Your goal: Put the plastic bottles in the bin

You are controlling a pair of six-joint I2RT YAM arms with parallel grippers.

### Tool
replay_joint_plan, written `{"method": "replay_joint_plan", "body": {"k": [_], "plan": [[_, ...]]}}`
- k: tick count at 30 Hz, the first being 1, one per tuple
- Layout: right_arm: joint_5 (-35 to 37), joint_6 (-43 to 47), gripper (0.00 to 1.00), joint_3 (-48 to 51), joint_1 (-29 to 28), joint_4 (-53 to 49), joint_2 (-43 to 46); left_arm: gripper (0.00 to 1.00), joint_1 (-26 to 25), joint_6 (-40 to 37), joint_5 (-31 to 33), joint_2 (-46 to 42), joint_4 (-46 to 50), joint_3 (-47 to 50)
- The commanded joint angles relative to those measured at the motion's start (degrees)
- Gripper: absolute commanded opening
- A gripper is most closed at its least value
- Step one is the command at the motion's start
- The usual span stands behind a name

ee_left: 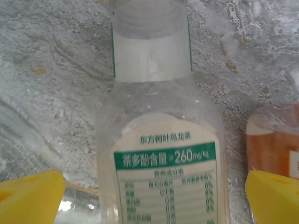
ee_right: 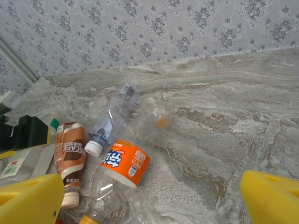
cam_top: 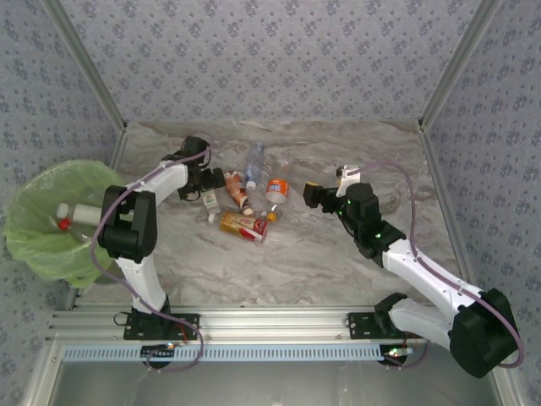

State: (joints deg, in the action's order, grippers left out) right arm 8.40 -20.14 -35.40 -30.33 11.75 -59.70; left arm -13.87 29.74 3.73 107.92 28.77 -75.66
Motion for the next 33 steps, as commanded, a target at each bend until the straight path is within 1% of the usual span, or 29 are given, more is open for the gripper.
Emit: {"method": "replay_joint_plan", "body": {"k": [1, 11, 19, 22, 26, 33], "plan": [[1.07, -0.45, 0.99, 0.35, 0.2, -0.98, 0.94, 0.96, 0.07, 0.93, 0.79, 1.45, -2.97, -1.64], [0.31, 0.08, 0.99, 0.07, 0.18, -1.42, 0.88, 0.86, 0.07, -0.11, -1.44, 4.99, -10.07, 0.59], [-0.04, 0.63, 0.99, -0.18, 0.18, -1.66, 0.48, 0.75, -0.18, -1.73, -1.52, 4.33, -13.1, 2.94], [-0.19, 0.85, 0.99, -0.37, 0.23, -1.38, 0.03, 0.72, -0.59, -2.57, -1.18, 4.41, -13.48, 3.32], [-0.71, 0.9, 0.99, -0.77, 0.23, -1.2, -0.88, 0.65, -0.81, -2.59, -0.22, 4.36, -13.56, 3.66], [-1.42, 0.84, 0.99, -1.77, 0.07, -0.7, -2.33, 0.54, -0.83, -3.88, -1.88, 3.93, -12.26, 2.25]]}}
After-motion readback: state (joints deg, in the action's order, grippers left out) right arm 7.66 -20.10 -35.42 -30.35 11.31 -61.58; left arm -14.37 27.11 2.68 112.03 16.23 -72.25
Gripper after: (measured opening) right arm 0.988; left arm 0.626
